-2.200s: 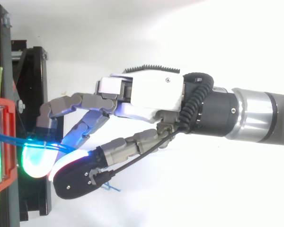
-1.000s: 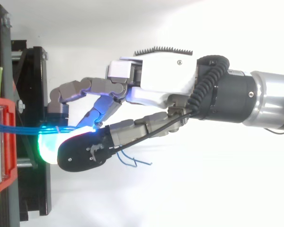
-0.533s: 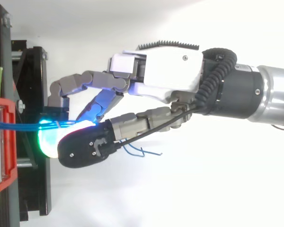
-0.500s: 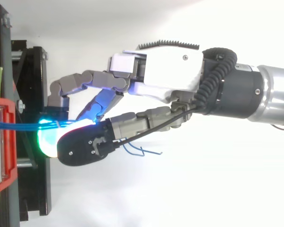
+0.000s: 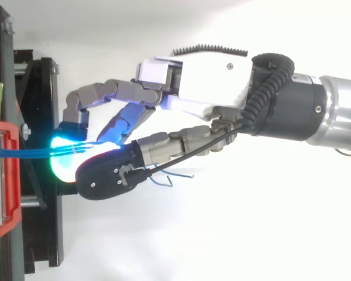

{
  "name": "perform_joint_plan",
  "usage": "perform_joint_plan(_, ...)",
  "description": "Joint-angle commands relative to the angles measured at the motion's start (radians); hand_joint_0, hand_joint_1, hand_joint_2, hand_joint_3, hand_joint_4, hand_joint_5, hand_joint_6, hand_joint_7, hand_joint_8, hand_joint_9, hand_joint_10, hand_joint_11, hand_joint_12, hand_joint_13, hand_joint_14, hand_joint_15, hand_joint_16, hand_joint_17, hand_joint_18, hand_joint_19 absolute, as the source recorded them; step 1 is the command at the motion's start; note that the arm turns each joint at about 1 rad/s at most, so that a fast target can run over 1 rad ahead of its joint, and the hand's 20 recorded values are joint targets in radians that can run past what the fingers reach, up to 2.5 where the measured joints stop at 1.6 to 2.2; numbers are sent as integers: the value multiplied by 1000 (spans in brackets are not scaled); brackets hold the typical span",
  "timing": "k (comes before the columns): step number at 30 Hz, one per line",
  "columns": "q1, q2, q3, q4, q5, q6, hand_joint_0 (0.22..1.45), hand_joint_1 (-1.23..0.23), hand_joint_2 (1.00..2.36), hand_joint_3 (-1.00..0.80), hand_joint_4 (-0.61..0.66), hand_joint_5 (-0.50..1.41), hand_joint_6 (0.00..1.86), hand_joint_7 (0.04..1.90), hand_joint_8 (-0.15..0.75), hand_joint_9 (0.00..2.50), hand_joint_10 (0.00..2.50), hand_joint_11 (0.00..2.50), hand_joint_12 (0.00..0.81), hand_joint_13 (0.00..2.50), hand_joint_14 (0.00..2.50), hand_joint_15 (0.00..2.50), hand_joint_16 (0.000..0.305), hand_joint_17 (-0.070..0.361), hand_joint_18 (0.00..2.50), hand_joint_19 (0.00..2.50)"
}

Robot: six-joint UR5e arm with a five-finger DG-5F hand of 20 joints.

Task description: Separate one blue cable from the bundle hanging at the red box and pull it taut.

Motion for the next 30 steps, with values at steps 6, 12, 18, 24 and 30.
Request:
perform_joint_plan(6,-4,0,-3,1,8,-7,680,-512,1019,-265,233,-103,504,1101,331,1036,12,402,311,961,14,385,27,60,765,305)
perform_joint_plan(12,-8,0,-3,4,11,4,687,-521,1021,-249,241,-103,504,1103,331,1040,12,399,310,964,16,383,27,60,768,297)
perform_joint_plan(18,-9,0,-3,1,16,22,700,-571,1022,-235,243,-103,504,1110,327,1049,14,409,309,990,15,403,26,59,772,291)
perform_joint_plan(24,-4,0,-2,7,14,28,675,-658,1016,-302,226,-104,503,1172,330,1053,13,442,312,1004,16,427,26,59,777,289)
perform_joint_plan(30,2,0,-3,12,17,48,651,-674,1010,-387,222,-105,503,1180,332,1098,18,576,324,1049,19,501,26,59,778,301)
